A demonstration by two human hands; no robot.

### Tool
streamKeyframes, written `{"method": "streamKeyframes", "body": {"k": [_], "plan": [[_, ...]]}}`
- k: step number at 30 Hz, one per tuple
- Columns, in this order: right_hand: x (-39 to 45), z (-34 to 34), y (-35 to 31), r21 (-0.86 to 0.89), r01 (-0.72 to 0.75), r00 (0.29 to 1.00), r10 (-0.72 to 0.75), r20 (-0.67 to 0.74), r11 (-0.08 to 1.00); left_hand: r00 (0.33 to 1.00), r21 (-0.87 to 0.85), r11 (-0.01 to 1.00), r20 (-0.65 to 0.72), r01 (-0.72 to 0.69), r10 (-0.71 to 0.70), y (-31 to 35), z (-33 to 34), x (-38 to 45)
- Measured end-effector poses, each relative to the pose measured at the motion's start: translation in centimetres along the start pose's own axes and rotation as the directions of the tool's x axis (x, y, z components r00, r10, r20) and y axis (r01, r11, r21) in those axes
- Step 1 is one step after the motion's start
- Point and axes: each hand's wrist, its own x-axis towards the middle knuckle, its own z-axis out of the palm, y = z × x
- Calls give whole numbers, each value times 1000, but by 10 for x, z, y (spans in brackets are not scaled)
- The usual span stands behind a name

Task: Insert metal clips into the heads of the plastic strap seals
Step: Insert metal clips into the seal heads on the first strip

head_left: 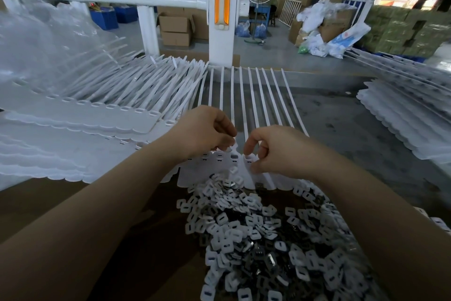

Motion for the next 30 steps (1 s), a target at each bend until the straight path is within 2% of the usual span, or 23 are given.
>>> {"method": "streamKeyframes", "body": {"k": [6,15,21,24,28,30], "plan": [[1,1,0,-15,5,1000,-5,-4,1000,996,128,989,68,-74,65,2,4,1],[2,1,1,-3,8,1000,-8,-5,1000,988,243,960,96,-141,121,0,3,3],[4,1,1,8,2,1000,-2,0,1000,966,352,903,171,-245,195,1,0,1],[5,1,1,13,1,1000,-1,-1,1000,969,297,929,177,-222,175,1,2,2],[5,1,2,17,-2,1000,2,2,1000,991,158,981,88,-114,101,3,-1,4],[5,2,2,14,-2,1000,1,3,1000,992,148,987,116,-70,53,3,-2,3]]}}
